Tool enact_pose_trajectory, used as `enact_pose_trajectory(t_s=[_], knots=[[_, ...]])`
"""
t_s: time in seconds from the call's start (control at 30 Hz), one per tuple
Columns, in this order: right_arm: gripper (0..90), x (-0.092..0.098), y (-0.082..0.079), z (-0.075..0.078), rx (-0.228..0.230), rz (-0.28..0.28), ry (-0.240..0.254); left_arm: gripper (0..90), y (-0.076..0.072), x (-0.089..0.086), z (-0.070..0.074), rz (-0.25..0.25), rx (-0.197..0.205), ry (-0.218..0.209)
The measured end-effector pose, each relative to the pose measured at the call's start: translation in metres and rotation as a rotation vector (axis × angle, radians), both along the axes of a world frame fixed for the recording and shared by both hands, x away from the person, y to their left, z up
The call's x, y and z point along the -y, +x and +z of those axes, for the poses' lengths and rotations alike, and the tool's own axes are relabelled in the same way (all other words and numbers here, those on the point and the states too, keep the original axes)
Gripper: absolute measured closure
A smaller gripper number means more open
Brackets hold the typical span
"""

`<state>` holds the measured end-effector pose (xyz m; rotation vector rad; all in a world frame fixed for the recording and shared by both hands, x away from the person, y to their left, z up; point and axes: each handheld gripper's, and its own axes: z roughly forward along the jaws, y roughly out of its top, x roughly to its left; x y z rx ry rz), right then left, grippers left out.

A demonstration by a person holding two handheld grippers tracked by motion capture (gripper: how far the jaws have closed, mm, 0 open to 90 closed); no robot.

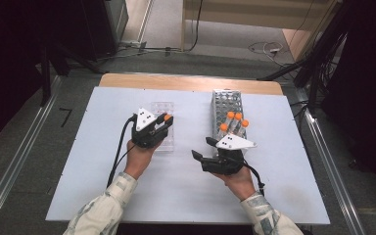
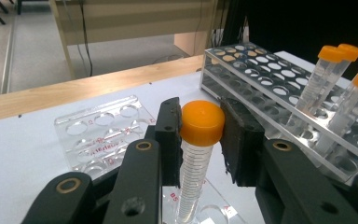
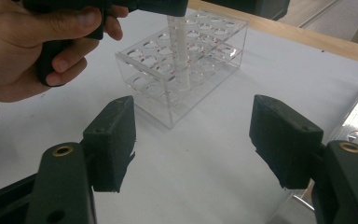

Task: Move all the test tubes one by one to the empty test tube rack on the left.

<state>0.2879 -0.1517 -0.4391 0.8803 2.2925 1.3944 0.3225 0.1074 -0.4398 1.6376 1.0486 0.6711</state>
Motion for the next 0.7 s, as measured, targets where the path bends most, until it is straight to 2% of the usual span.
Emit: enact_pose_trajectory(t_s=[0.1, 0.23, 0.47, 0.57, 0.7], knots=[[29.8, 0.0, 0.0, 0.0, -0.002, 0.0, -0.002, 69.7, 0.001, 0.001, -0.003, 0.001, -0.012, 0.01], [29.8, 0.0, 0.0, -0.001, -0.002, -0.001, -0.001, 68.9, 0.001, 0.001, -0.007, 0.001, -0.028, 0.001], [29.8, 0.001, 0.001, -0.001, -0.003, -0.006, 0.0, 59.8, 0.0, -0.002, -0.007, -0.008, -0.036, -0.02], [29.8, 0.003, 0.001, 0.0, 0.003, -0.012, 0.002, 50.6, -0.003, -0.003, -0.006, -0.006, -0.036, -0.037], [29.9, 0.013, 0.001, 0.003, 0.01, -0.04, 0.009, 37.8, -0.01, -0.008, -0.005, -0.006, -0.028, -0.028]])
